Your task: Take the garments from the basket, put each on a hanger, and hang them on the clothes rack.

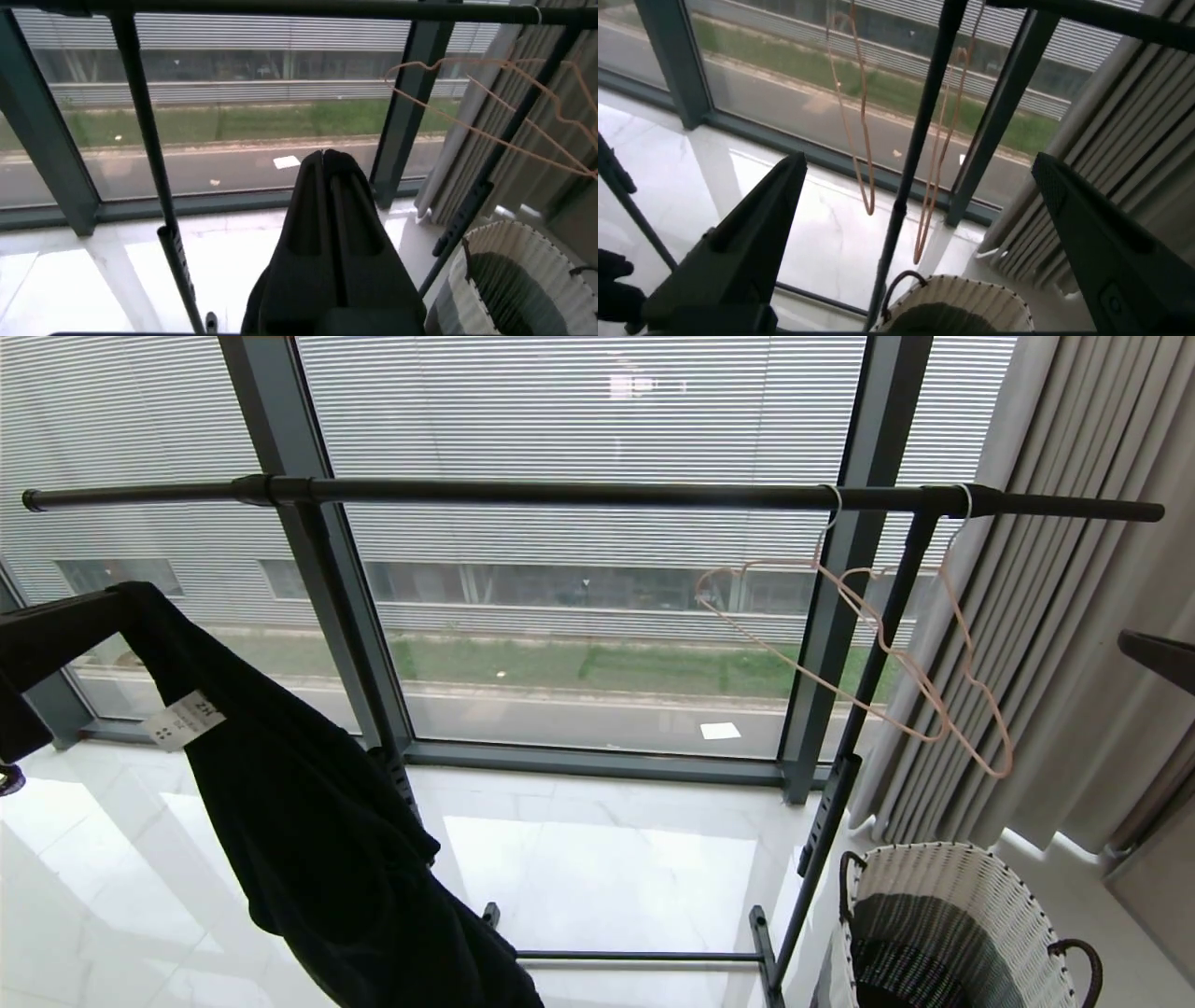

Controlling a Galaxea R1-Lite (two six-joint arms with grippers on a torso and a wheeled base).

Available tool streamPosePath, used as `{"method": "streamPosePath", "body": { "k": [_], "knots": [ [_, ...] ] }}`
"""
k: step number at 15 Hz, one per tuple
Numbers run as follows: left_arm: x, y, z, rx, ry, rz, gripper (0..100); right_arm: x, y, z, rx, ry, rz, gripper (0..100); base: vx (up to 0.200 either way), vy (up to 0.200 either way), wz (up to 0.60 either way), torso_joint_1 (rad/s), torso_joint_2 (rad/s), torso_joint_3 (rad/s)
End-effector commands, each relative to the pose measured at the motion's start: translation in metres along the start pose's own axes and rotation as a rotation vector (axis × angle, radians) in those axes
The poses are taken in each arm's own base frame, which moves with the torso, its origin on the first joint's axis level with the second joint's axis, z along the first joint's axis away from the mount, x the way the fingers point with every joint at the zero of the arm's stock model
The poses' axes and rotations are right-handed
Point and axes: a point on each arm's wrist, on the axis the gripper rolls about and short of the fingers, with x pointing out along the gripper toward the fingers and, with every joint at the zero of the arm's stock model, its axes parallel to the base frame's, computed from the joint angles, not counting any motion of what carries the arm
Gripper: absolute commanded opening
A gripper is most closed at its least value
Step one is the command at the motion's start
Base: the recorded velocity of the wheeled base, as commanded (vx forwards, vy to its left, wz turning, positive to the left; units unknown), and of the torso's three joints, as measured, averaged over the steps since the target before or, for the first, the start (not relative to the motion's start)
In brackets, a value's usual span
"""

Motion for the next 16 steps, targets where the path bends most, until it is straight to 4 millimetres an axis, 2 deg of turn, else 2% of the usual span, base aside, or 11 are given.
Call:
{"method": "streamPosePath", "body": {
  "k": [1,3,5,7,12,16],
  "knots": [
    [-0.003,0.009,-0.001,-0.037,-0.002,0.083,0,0.005,-0.006,0.006,0.078,0.016,-0.023,100,0.000,0.000,0.00,0.000,0.00,0.000],
    [-0.007,0.017,-0.017,-0.073,0.039,0.157,0,0.002,-0.004,0.004,0.210,0.035,-0.027,100,0.000,0.000,0.00,0.000,0.00,0.000],
    [-0.029,0.010,-0.042,-0.079,0.061,0.180,0,-0.009,-0.002,0.011,0.213,-0.004,-0.034,100,0.000,0.000,0.00,0.000,0.00,0.000],
    [-0.042,0.006,-0.060,-0.082,0.077,0.184,0,-0.011,-0.001,0.004,0.216,0.039,-0.050,100,0.000,0.000,0.00,0.000,0.00,0.000],
    [-0.052,0.003,-0.068,-0.048,0.072,0.193,0,-0.010,-0.008,-0.007,0.188,0.103,-0.119,100,0.000,0.000,0.00,0.000,0.00,0.000],
    [-0.059,0.004,-0.083,0.044,0.109,0.292,0,-0.015,-0.007,-0.013,0.175,0.168,-0.131,100,0.000,0.000,0.00,0.000,0.00,0.000]
  ]
}}
